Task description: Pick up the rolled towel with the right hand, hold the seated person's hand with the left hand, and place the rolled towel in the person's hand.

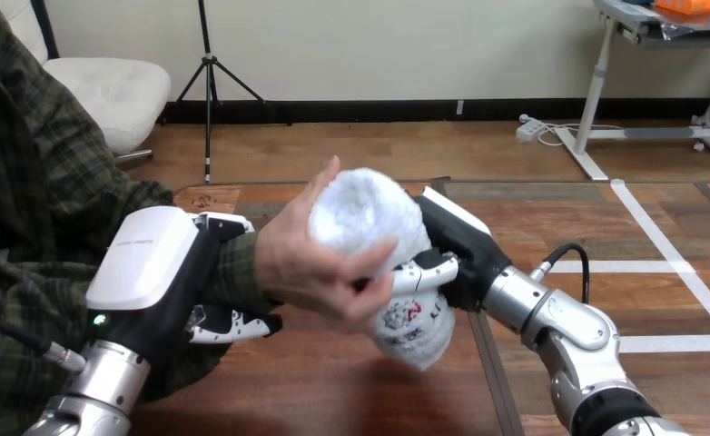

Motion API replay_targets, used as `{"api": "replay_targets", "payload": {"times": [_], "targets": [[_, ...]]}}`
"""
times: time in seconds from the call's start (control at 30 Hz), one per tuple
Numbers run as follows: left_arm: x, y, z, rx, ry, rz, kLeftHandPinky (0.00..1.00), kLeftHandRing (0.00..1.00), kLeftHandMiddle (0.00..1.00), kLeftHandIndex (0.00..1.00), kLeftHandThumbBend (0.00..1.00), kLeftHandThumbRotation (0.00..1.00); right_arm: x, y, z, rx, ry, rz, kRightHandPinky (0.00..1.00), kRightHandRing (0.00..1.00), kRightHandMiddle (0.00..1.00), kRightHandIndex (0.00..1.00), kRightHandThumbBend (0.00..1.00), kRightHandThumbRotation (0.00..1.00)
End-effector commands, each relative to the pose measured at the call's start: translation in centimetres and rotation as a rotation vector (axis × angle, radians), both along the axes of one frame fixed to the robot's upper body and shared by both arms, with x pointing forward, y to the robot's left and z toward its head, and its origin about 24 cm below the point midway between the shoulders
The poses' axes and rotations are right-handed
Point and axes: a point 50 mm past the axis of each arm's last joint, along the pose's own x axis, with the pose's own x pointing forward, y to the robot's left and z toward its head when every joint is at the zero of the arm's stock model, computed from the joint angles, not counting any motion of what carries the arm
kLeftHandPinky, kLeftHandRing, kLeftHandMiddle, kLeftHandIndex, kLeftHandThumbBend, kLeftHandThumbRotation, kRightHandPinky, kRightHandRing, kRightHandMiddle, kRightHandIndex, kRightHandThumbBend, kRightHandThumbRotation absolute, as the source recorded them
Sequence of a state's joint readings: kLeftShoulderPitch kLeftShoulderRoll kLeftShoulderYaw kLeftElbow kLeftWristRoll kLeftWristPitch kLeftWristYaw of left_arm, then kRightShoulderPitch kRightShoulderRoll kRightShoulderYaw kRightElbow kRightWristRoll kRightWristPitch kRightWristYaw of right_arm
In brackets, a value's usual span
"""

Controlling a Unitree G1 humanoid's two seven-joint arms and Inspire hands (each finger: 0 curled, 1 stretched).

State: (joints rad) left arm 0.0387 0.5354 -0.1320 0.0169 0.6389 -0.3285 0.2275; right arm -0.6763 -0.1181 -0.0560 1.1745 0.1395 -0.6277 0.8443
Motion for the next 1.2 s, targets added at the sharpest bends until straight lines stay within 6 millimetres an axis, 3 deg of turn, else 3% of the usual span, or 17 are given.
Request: {"api": "replay_targets", "payload": {"times": [0.0, 1.17], "targets": [[0.15, -2.10, 3.06, -0.088, -0.129, -0.077, 0.29, 0.32, 0.36, 0.36, 0.93, 0.00, 2.16, 3.63, 4.94, 0.027, -0.172, 0.081, 0.07, 0.11, 0.17, 0.17, 0.70, 0.00], [0.32, -3.02, 2.38, -0.095, -0.101, -0.090, 0.29, 0.30, 0.35, 0.37, 0.94, 0.00, 2.06, 4.17, 4.80, 0.029, -0.169, 0.088, 0.07, 0.12, 0.17, 0.17, 0.68, 0.00]]}}
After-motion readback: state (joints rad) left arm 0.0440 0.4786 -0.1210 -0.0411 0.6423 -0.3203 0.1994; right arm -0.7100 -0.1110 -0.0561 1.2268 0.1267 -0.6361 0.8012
